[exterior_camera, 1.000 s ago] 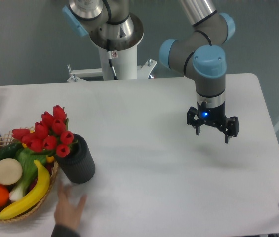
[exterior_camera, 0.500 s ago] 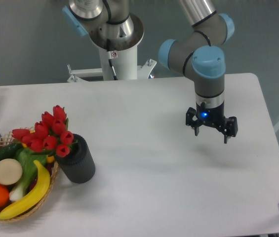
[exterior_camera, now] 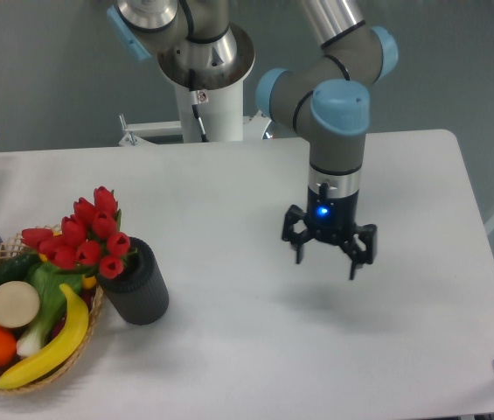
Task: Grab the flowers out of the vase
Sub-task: 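Swing the open gripper over to the red tulip stems above the vase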
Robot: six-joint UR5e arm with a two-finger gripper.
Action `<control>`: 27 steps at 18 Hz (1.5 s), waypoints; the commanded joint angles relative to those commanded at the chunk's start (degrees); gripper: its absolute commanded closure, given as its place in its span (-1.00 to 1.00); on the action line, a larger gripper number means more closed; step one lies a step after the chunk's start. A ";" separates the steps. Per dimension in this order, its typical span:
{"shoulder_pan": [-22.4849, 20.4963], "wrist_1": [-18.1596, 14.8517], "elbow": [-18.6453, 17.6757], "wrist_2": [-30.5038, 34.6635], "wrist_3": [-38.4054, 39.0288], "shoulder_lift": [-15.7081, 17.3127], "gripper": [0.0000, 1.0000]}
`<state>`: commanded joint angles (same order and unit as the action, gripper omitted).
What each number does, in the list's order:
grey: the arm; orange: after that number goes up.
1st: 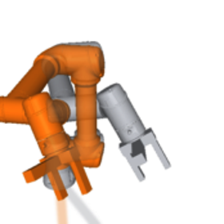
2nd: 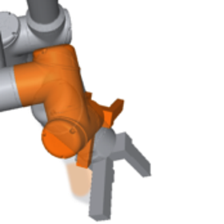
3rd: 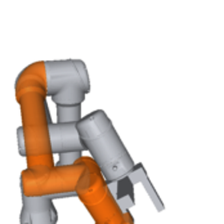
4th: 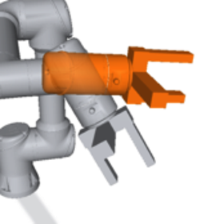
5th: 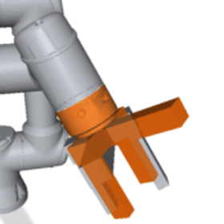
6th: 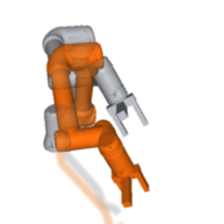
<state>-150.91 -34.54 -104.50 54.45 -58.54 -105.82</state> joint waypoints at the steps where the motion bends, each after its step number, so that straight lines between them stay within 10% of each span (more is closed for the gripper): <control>1: -0.09 -0.09 -0.26 -3.00 0.70 0.53 -1.00; 8: 0.61 -0.09 -5.35 -25.69 0.89 2.20 -1.00; 17: 5.70 -0.26 -15.20 -27.99 -3.86 9.49 -1.00; 27: 10.90 -0.18 -15.64 -27.82 -4.57 5.90 -1.00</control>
<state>-140.01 -34.72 -120.15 26.63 -63.11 -99.93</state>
